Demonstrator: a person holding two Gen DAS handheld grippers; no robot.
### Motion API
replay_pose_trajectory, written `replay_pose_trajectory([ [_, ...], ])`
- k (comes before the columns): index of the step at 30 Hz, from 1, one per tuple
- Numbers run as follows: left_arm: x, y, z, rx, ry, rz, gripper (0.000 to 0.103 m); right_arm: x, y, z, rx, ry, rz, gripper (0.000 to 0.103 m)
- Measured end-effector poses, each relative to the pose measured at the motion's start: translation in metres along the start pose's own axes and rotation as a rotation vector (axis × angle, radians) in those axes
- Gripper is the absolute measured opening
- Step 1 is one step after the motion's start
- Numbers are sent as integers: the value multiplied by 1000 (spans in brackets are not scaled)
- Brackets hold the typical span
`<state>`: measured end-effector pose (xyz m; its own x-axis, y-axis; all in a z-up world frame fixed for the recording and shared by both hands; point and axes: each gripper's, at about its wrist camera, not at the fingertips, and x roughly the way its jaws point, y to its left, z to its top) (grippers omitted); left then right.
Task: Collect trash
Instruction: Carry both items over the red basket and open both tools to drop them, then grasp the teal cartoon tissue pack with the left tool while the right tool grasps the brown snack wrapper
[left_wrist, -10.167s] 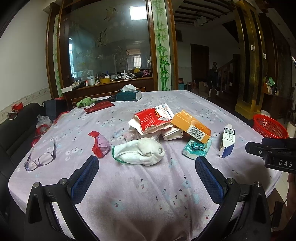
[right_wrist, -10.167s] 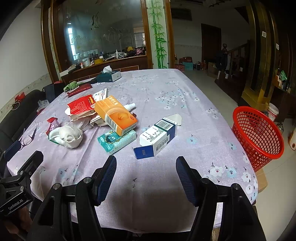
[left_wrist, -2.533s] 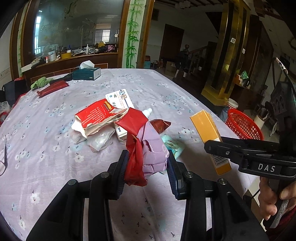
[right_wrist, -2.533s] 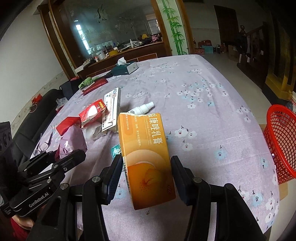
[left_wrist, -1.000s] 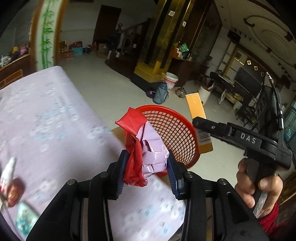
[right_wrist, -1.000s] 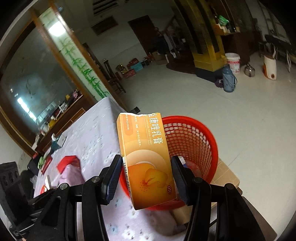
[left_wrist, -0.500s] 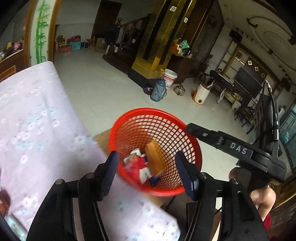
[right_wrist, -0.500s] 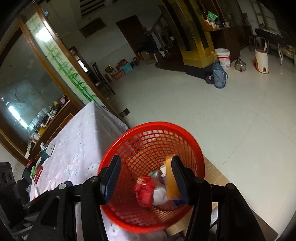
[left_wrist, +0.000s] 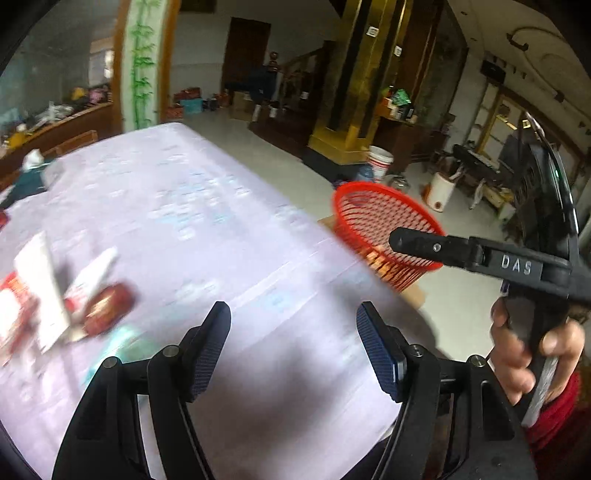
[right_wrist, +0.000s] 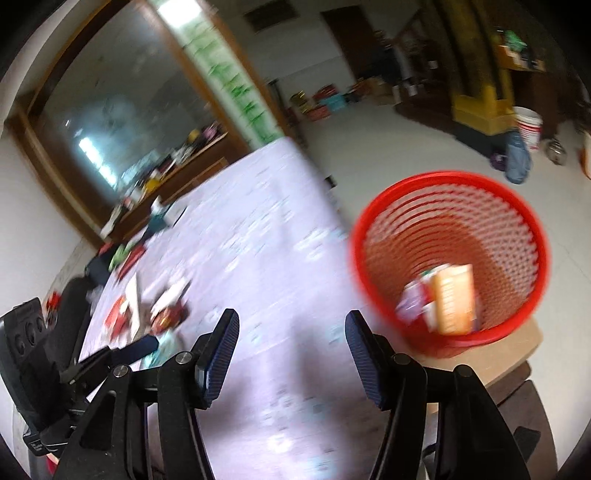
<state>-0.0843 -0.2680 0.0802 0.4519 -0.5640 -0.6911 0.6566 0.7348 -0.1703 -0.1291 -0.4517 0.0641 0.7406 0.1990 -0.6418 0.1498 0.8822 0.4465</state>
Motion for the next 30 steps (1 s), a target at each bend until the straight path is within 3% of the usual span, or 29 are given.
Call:
replay_pose_trajectory([
  [8,-35,81,-48,-97,2,146,73,29,46,-22,-86,82,43,64],
  [13,-24,115,-52,-168,45,122,75,35,65,-30,-120,100,54,64],
  [18,-3,113,-48,-156,102,122,75,33,67,-30,-126,107,49,64],
  [26,30,105,-42,-123,165,182,75,39,65,-25,-112,116,49,64],
  [28,33,98,-43,-85,161,230,75,41,66,-23,-105,119,57,64],
  [30,34,93,-43,-56,156,247,64,43,66,-21,-103,118,54,64],
])
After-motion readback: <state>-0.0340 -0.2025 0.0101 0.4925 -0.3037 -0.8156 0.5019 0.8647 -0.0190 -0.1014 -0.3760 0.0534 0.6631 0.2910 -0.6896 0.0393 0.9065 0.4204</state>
